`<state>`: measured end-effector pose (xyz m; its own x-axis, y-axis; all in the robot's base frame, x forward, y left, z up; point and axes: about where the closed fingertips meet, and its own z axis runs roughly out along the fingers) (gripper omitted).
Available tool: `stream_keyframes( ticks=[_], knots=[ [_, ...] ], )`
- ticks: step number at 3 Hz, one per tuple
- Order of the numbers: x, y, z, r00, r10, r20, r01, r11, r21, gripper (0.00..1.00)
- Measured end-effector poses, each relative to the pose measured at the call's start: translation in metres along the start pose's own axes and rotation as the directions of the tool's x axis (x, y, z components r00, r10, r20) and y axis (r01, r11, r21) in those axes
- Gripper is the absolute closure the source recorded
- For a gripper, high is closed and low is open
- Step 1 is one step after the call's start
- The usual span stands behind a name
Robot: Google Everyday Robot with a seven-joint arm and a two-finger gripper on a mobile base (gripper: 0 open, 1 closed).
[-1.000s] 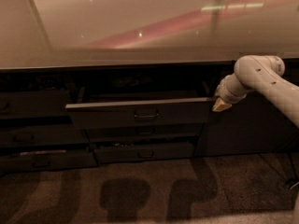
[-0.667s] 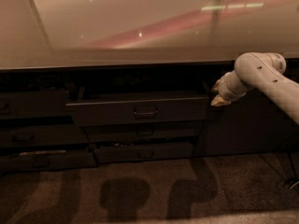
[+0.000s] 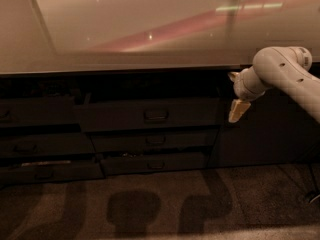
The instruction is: Open top drawer
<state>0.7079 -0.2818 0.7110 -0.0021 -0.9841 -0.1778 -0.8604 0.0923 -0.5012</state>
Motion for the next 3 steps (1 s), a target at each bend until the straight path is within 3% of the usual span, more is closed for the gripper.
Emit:
stream_keyframes(
  ticks=[1, 2, 3],
  knots=[
    [-0.028, 0.01, 0.016, 0.996, -0.091, -0.014, 0.09, 0.995, -0.044, 0.0],
    [-0.085, 0.039, 0.034, 0.971, -0.238, 0.014, 0.239, 0.9661, -0.098, 0.0],
    [-0.079, 0.039, 0.037, 0.974, -0.228, 0.011, 0.228, 0.968, -0.105, 0.0]
  ],
)
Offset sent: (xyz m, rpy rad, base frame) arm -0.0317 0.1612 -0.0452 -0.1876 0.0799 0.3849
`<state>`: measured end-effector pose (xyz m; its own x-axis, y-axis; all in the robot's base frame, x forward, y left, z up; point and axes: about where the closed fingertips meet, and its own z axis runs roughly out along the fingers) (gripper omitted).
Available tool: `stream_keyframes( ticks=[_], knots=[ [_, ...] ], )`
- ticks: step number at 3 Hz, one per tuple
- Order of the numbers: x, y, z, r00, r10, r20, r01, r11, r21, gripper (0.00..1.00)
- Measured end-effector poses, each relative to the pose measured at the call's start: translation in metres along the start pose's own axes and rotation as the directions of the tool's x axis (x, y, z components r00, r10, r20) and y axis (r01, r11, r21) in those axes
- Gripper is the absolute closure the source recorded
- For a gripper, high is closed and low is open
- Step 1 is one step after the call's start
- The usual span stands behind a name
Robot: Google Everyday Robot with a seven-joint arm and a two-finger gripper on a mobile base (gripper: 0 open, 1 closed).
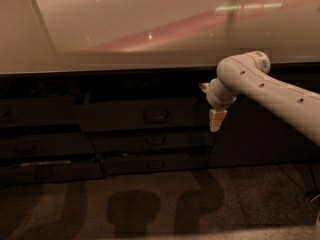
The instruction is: Open top drawer
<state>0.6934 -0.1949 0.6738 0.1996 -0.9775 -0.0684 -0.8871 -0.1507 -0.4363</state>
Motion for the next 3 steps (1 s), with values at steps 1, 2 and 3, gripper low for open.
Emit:
stream_keyframes(
  ticks=[1, 2, 3],
  knots=[
    [0.02, 0.021, 0.027, 1.0, 0.019, -0.008, -0.019, 0.998, -0.061, 0.0],
    [0.033, 0.04, 0.05, 1.0, 0.024, -0.005, -0.024, 0.9946, -0.101, 0.0],
    [0.033, 0.039, 0.046, 1.0, 0.024, -0.005, -0.024, 0.9946, -0.101, 0.0]
  ],
)
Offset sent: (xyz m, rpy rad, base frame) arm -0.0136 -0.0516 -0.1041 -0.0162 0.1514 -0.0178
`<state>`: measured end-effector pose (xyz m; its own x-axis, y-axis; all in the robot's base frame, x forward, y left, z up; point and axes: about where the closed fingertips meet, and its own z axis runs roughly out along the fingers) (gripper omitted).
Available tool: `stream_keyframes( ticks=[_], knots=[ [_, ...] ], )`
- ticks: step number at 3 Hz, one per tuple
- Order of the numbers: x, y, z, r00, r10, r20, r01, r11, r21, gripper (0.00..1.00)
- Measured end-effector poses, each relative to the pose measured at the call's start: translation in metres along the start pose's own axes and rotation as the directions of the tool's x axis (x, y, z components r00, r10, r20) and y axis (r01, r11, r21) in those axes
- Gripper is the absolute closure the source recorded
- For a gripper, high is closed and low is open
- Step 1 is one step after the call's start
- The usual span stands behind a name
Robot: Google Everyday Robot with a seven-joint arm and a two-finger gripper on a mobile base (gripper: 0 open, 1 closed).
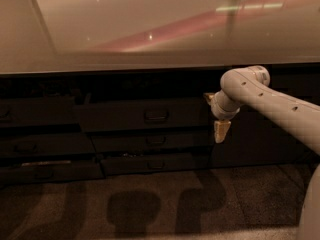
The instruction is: Open top drawer
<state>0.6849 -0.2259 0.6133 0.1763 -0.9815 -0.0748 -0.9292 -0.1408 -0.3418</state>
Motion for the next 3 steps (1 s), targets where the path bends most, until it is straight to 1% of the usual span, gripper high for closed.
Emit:
stream_keyframes(
  ticks=[1, 3],
  knots=[
    [-0.0002, -0.0008, -0.0021, 1.0, 0.0, 0.0, 0.0, 1.0, 0.0, 0.14],
    [-0.0002, -0.0007, -0.0021, 1.0, 0.0, 0.0, 0.0, 1.0, 0.0, 0.61]
  ],
)
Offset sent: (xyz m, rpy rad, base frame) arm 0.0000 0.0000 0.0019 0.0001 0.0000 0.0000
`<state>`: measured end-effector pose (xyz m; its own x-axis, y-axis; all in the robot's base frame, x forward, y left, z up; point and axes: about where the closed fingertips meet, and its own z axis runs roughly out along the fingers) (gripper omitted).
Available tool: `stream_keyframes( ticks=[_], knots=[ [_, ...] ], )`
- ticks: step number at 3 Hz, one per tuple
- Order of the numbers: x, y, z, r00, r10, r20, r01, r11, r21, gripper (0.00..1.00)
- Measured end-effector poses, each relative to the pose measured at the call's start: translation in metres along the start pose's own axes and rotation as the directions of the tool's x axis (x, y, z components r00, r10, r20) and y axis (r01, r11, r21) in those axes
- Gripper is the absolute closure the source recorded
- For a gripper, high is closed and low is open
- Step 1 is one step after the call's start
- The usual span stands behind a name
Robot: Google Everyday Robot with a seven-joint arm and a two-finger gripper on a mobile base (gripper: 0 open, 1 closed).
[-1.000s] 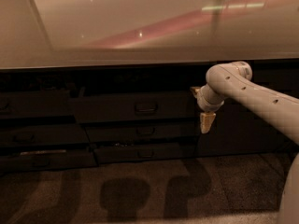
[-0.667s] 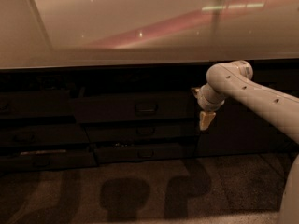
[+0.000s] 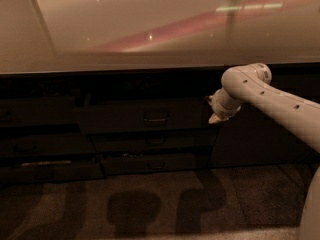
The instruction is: Open top drawer
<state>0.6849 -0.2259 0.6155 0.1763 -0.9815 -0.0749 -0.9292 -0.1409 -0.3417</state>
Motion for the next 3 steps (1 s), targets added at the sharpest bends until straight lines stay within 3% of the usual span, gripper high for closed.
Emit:
stream_keyframes(
  ticks=[1, 2, 3],
  knots=[
    [0.0, 0.0, 0.0, 1.0, 0.0, 0.0, 0.0, 1.0, 0.0, 0.84],
    [0.0, 0.0, 0.0001, 1.0, 0.0, 0.0, 0.0, 1.0, 0.0, 1.0],
    [0.0, -0.0001, -0.0003, 1.0, 0.0, 0.0, 0.0, 1.0, 0.0, 1.0]
  ],
)
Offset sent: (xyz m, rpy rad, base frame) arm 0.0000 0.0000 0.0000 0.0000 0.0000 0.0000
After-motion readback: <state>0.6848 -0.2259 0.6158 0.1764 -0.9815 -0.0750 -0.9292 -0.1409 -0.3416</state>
